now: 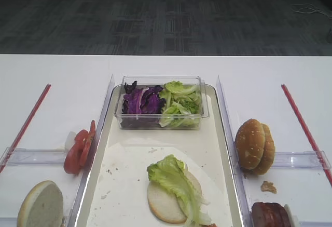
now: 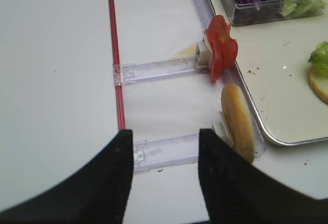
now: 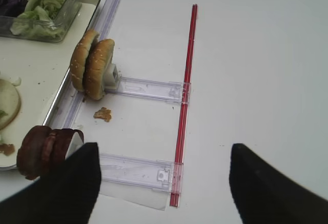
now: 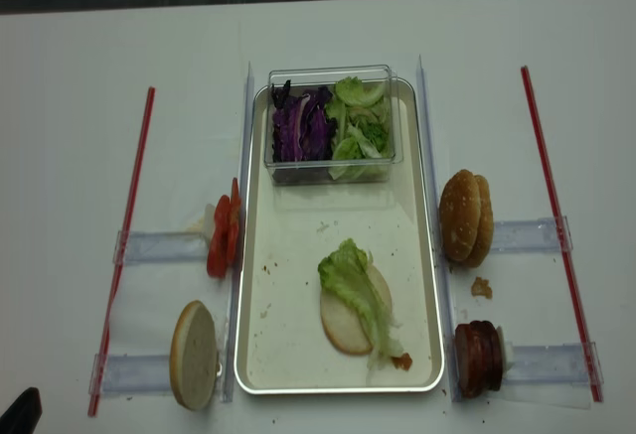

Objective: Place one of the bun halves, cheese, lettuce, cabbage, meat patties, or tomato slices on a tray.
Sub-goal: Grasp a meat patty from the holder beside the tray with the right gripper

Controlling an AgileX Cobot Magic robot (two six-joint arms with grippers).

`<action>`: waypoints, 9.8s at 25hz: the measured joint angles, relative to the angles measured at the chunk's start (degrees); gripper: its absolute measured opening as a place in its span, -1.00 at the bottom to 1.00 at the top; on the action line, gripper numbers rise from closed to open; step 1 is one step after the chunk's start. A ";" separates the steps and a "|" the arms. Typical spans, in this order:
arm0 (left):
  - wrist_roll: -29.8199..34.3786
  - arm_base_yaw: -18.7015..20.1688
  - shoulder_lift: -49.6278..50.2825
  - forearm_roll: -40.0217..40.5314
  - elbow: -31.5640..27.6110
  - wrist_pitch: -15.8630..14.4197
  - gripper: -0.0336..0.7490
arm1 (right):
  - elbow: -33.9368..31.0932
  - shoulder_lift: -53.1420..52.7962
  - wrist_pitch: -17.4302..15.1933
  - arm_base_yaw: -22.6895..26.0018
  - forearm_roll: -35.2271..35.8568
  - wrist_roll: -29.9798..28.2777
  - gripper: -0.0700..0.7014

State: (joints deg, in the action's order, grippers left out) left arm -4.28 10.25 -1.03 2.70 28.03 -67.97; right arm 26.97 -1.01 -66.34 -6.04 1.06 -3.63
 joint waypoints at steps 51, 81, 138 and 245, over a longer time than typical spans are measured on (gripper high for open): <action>0.00 -0.52 0.00 0.00 0.00 0.00 -0.18 | 14.43 39.74 -6.05 0.00 -0.19 8.17 0.53; 0.00 -0.52 0.00 0.00 0.00 0.00 -0.18 | 17.77 54.36 -4.90 0.00 11.50 12.68 0.42; 0.00 -0.52 0.00 0.00 0.00 0.00 -0.18 | 18.11 81.66 10.22 -34.52 9.99 32.66 0.42; 0.00 -0.52 0.00 0.00 0.00 0.00 -0.18 | 18.24 88.37 9.95 -34.56 6.37 35.55 -0.58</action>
State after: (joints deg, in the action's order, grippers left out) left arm -4.28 9.72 -1.03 2.70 28.03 -67.97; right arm 45.20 87.36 -56.39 -40.60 7.42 31.92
